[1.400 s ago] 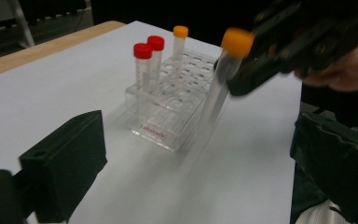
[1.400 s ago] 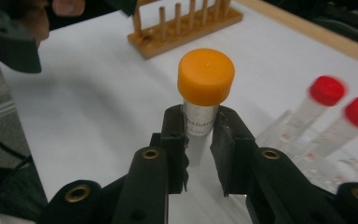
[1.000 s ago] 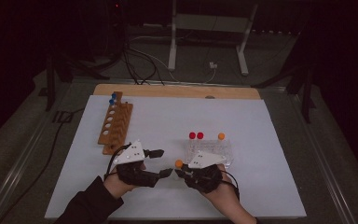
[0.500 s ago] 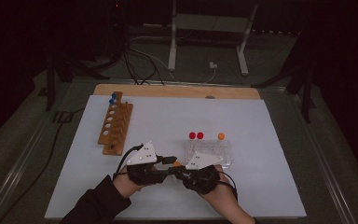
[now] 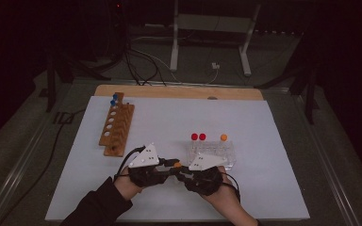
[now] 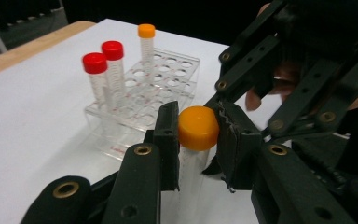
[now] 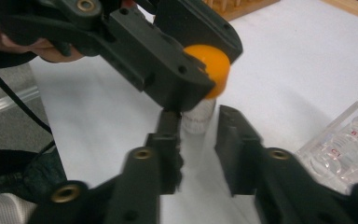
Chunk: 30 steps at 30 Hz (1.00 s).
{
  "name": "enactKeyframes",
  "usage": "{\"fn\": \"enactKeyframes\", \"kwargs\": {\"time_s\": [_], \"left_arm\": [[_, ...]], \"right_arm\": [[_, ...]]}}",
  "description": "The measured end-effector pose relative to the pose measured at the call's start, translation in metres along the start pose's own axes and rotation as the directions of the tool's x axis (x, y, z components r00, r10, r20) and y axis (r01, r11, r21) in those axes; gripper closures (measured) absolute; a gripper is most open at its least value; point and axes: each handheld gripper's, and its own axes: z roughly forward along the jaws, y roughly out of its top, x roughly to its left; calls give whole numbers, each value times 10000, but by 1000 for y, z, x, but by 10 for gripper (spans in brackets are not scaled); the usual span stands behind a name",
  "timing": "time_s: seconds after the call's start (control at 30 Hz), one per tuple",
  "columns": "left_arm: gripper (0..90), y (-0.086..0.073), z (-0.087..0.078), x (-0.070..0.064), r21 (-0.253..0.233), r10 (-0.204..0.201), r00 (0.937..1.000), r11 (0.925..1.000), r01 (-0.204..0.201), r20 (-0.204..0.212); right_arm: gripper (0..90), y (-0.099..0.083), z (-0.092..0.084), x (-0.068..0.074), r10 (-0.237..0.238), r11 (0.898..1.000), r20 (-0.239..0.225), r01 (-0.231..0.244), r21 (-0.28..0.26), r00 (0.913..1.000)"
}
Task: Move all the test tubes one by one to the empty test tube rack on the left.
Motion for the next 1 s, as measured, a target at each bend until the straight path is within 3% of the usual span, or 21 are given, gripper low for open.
{"fn": "enactKeyframes", "kwargs": {"time_s": [0.23, 0.43, 0.73, 1.0], "left_arm": [[720, 3, -15, 10, -24, -37, 9991, 10000, 36, -425], [720, 2, -32, 26, 67, -159, 9937, 9998, 168, -1110], [720, 3, -61, 54, -350, -693, 9738, 9974, 632, -2165], [720, 7, -75, 77, -562, -918, 9526, 9953, 788, -2899]], "right_arm": [[506, 0, -11, -5, 181, 9985, 130, -175, -510, 9998], [374, -1, -15, -7, 284, 9969, 41, -280, -735, 9996], [160, 2, -19, -5, 433, 9906, -49, -435, -1300, 9991], [62, 5, -22, -5, 634, 9870, 71, -617, -1481, 9980]]}}
